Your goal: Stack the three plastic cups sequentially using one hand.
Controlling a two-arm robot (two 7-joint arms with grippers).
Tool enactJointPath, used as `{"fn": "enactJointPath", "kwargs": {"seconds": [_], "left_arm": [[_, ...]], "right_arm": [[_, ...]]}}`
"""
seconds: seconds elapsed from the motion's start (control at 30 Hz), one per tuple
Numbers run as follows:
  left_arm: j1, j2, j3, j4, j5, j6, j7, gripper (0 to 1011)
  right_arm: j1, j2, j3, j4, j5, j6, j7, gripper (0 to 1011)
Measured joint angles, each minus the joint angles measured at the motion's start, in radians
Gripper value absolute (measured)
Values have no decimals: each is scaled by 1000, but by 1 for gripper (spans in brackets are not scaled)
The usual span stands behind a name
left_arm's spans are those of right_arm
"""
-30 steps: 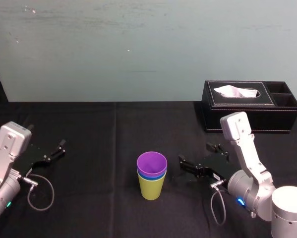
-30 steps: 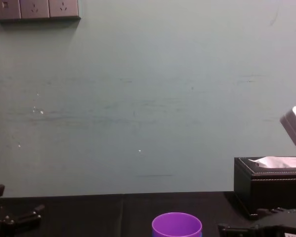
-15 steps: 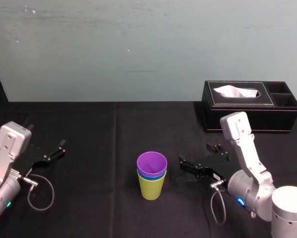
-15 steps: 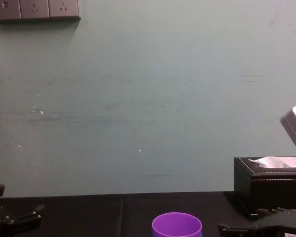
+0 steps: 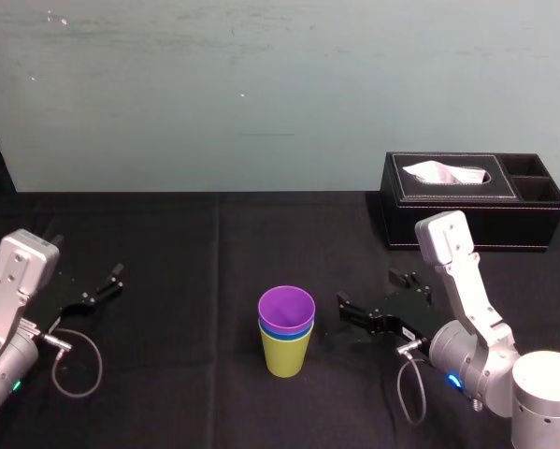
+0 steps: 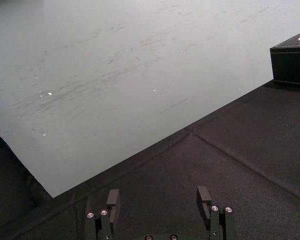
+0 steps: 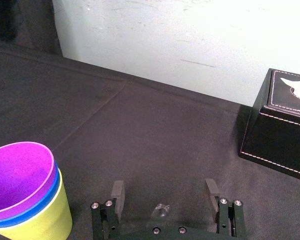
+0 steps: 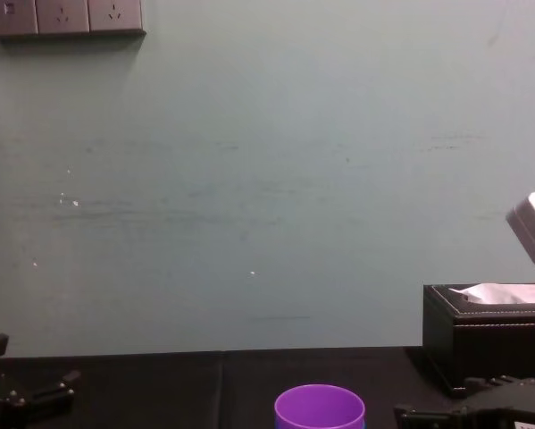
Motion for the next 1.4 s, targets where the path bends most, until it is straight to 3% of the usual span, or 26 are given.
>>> {"fn": "enactJointPath", "kwargs": {"seconds": [1.4], "left_arm": [[0,0,0,0,0,0,0,1000]], "right_arm": [[0,0,0,0,0,0,0,1004]]}}
